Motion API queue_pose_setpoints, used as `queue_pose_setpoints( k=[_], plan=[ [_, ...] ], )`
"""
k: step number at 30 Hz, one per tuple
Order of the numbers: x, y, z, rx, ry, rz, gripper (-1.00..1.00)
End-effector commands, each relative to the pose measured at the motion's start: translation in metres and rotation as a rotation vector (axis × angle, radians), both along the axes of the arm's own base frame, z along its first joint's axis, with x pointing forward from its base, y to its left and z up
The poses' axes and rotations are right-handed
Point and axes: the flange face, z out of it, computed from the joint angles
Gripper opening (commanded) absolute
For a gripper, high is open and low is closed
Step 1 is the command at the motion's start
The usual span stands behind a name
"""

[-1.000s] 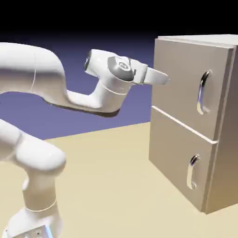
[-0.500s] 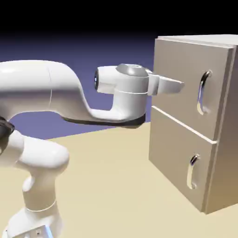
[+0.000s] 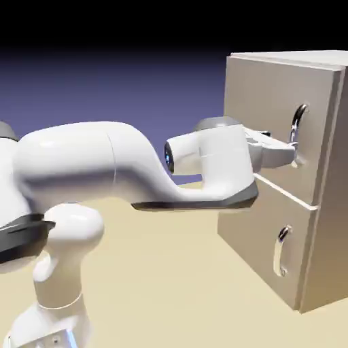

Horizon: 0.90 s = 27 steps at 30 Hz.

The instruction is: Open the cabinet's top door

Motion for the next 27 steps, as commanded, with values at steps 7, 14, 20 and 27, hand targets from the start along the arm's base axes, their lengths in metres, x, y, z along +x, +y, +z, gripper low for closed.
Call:
queue_pose_setpoints(
  k=[7, 14, 20, 27],
  plan=[
    [0.018, 0.006, 0.0, -0.002, 0.0, -0.032, -1.0],
    [-0.027, 0.026, 0.0, -0.003, 0.0, -0.152, -1.0],
    [-0.064, 0.047, 0.0, -0.003, 0.0, -0.256, -1.0],
    [-0.1, 0.074, 0.0, -0.002, 0.0, -0.366, -1.0]
  ],
)
